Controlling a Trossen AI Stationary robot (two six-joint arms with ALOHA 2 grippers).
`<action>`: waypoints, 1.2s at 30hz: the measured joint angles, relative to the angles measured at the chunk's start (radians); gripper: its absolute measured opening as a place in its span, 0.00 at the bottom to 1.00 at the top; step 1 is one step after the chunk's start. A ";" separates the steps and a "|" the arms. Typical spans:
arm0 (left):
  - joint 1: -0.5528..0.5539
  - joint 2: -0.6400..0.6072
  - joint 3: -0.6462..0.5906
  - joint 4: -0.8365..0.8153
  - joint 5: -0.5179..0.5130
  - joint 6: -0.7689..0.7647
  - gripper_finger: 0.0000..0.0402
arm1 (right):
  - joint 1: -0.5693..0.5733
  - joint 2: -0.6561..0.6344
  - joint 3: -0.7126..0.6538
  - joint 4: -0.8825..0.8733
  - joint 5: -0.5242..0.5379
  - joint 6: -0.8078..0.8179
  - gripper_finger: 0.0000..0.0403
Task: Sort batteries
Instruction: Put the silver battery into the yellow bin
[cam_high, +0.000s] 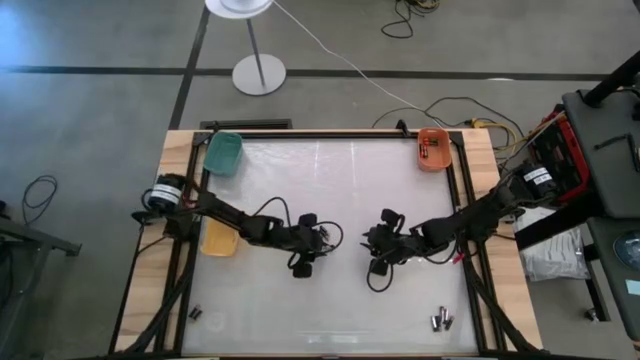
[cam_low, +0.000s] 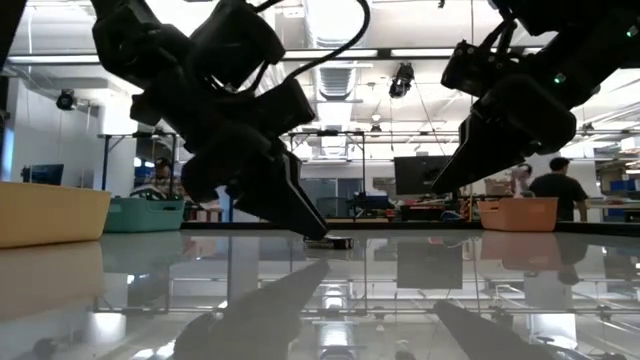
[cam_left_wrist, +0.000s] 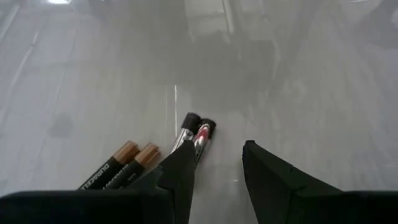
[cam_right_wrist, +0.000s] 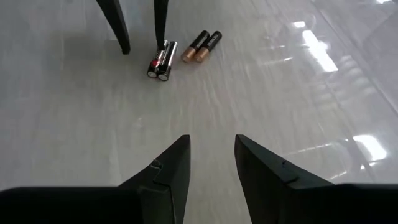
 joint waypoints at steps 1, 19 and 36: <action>0.000 0.004 0.002 0.002 -0.001 0.003 0.29 | 0.000 0.000 0.000 0.000 0.001 -0.001 0.29; 0.016 0.066 0.007 0.042 0.007 -0.022 0.21 | -0.001 0.000 0.000 0.001 0.002 -0.004 0.33; -0.053 -0.223 0.003 -0.269 0.027 -0.227 0.02 | -0.003 0.000 0.000 0.000 0.010 0.046 0.24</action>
